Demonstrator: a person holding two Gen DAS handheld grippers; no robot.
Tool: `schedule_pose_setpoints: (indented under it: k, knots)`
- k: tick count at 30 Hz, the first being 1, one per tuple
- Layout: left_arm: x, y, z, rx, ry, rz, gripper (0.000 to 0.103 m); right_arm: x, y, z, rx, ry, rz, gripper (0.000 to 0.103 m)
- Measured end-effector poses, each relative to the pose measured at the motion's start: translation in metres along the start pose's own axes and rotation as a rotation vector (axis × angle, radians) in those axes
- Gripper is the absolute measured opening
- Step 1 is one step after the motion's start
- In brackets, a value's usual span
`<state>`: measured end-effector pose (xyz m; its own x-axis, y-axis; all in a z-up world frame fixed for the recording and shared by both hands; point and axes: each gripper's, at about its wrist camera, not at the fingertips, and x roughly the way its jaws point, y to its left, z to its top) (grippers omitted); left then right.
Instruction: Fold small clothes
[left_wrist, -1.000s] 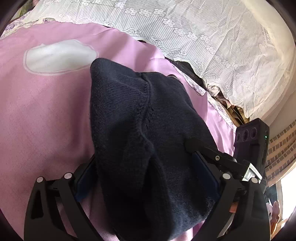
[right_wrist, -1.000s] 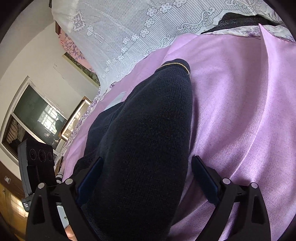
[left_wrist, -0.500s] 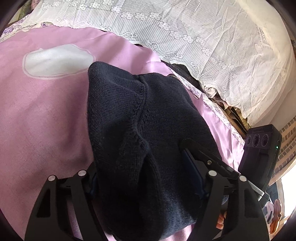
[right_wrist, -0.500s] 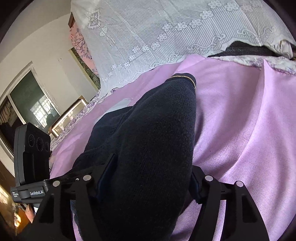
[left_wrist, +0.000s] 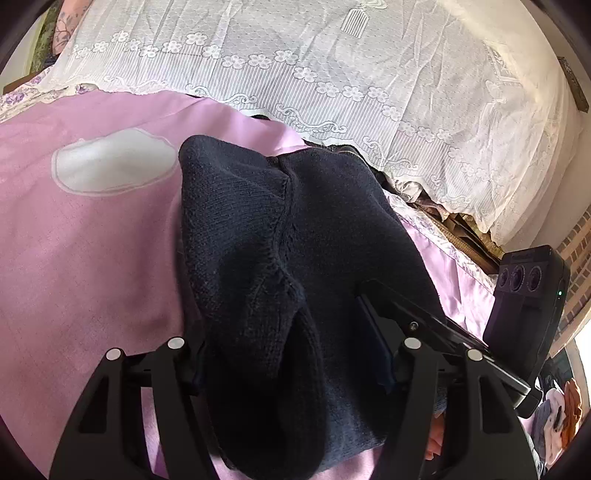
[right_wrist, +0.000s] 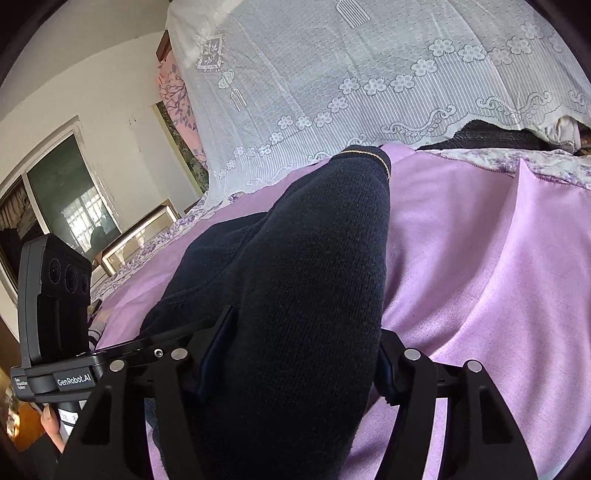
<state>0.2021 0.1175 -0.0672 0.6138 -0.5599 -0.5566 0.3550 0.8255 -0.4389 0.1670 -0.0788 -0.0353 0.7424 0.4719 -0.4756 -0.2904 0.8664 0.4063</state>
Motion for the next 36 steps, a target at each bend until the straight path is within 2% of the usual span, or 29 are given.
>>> schedule_pose_setpoints:
  k: [6, 19, 28, 36]
  knots:
    - [-0.025, -0.026, -0.005, 0.061, -0.047, -0.004, 0.063, -0.035, 0.01, -0.002, -0.008, -0.055, -0.002, 0.066]
    - [-0.065, -0.103, -0.049, 0.201, -0.046, -0.046, 0.062, -0.144, 0.01, -0.04, 0.02, -0.108, -0.061, 0.066]
    - [-0.071, -0.157, -0.084, 0.239, -0.014, -0.135, 0.062, -0.219, 0.003, -0.065, 0.039, -0.134, -0.15, 0.066]
    - [-0.06, -0.22, -0.096, 0.279, 0.003, -0.227, 0.062, -0.291, -0.034, -0.075, 0.107, -0.204, -0.228, 0.066]
